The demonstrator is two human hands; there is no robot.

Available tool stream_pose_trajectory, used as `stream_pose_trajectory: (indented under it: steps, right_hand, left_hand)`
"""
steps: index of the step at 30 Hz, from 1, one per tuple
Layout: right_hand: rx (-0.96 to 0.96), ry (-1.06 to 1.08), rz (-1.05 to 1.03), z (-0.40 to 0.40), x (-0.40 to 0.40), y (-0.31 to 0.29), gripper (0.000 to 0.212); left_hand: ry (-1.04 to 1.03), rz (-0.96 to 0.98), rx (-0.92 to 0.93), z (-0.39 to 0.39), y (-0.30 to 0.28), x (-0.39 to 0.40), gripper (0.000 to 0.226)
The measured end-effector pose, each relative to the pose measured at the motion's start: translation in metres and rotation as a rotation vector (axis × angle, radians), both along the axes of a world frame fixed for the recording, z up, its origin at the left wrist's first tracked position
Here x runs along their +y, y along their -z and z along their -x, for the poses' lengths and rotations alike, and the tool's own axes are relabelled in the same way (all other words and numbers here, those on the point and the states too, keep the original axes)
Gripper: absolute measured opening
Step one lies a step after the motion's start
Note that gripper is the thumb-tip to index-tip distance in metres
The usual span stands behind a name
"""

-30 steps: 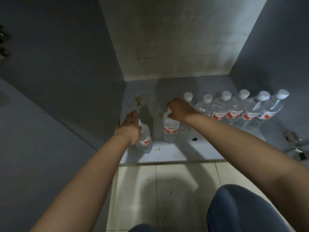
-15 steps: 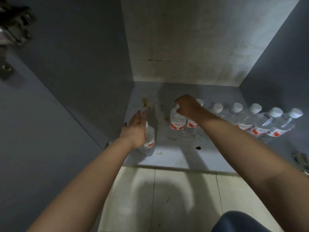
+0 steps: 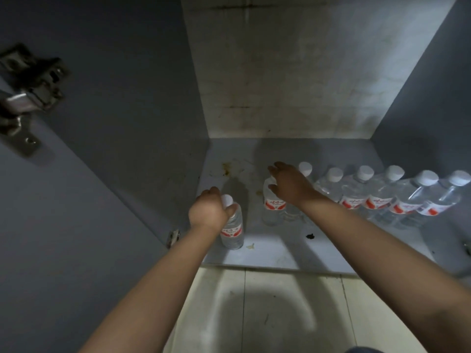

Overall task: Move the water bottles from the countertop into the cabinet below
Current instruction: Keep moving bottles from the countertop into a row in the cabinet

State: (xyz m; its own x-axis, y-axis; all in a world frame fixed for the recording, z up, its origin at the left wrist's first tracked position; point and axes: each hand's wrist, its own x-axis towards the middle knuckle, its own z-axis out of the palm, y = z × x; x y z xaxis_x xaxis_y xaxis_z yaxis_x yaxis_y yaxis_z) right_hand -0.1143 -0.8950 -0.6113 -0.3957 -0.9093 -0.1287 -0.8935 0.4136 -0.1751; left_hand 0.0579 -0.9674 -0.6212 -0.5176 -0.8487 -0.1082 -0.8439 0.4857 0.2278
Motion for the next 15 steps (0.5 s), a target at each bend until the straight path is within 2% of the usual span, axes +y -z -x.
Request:
stream_pose_trajectory:
  steps: [2,6,11,15]
  right_hand:
    - [-0.009,0.002,0.021,0.0,0.0,0.001,0.049]
    - [-0.047,0.014,0.05,0.003,0.003,0.005,0.05]
    - [-0.125,0.084,0.186,0.009,0.008,0.009,0.046]
    - [-0.132,0.078,0.211,0.011,0.009,0.017,0.045]
  left_hand:
    - [0.025,0.026,-0.007,0.001,0.002,0.001,0.052]
    - [0.353,-0.022,-0.063,-0.002,0.008,-0.001,0.055]
    - [0.317,-0.098,-0.035,0.021,0.003,-0.013,0.045]
    - [0.344,-0.036,-0.068,0.053,0.006,-0.017,0.044]
